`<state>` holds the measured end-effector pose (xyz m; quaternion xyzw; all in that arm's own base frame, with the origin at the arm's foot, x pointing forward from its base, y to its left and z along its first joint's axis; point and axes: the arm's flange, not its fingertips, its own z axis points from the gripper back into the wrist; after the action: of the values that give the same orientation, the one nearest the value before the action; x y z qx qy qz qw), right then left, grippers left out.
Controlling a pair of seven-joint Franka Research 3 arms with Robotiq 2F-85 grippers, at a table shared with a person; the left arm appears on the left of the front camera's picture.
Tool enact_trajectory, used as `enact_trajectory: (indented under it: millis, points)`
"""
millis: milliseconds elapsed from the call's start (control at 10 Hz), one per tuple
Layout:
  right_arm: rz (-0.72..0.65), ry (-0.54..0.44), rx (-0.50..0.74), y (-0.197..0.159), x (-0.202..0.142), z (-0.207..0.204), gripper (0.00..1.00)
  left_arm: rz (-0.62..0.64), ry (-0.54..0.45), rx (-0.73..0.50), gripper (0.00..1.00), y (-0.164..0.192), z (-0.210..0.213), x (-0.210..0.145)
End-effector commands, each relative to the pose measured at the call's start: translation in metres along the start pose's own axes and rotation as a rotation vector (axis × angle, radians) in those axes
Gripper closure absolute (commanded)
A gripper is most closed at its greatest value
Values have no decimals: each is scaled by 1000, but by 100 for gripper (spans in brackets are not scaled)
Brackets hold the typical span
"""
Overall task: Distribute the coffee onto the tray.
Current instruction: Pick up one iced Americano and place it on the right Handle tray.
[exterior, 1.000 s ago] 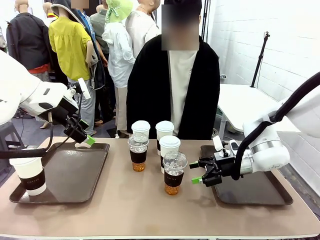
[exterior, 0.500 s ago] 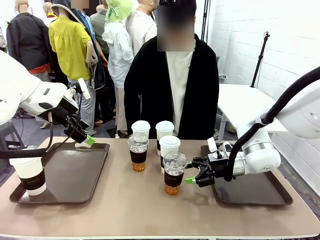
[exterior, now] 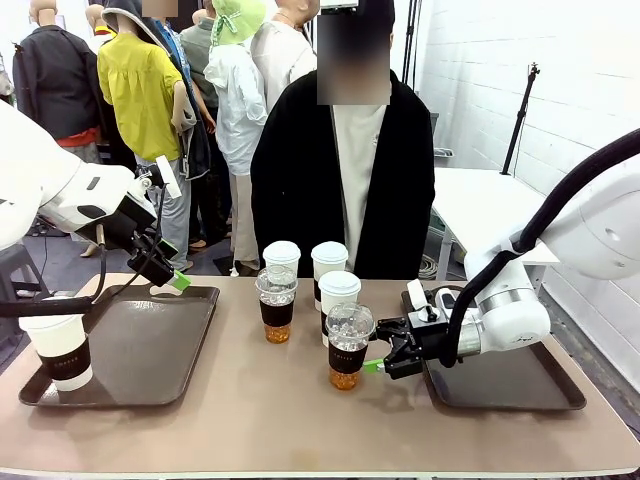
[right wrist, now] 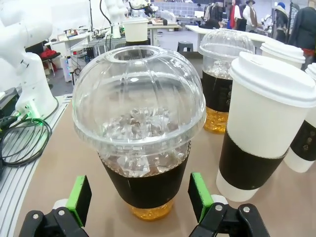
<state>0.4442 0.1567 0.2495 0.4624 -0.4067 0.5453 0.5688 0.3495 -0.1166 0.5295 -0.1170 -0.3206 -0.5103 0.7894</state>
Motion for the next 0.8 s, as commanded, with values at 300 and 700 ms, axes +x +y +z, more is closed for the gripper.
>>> enact_trajectory:
  millis: [300,700]
  points:
    - [8,-58,-14,-7,-2,-24,0,-12,-9,-18,0,2,0,-2]
    - [-14,-69,-4,-11,0,-40,0,-12,-9,-18,0,2,0,-2]
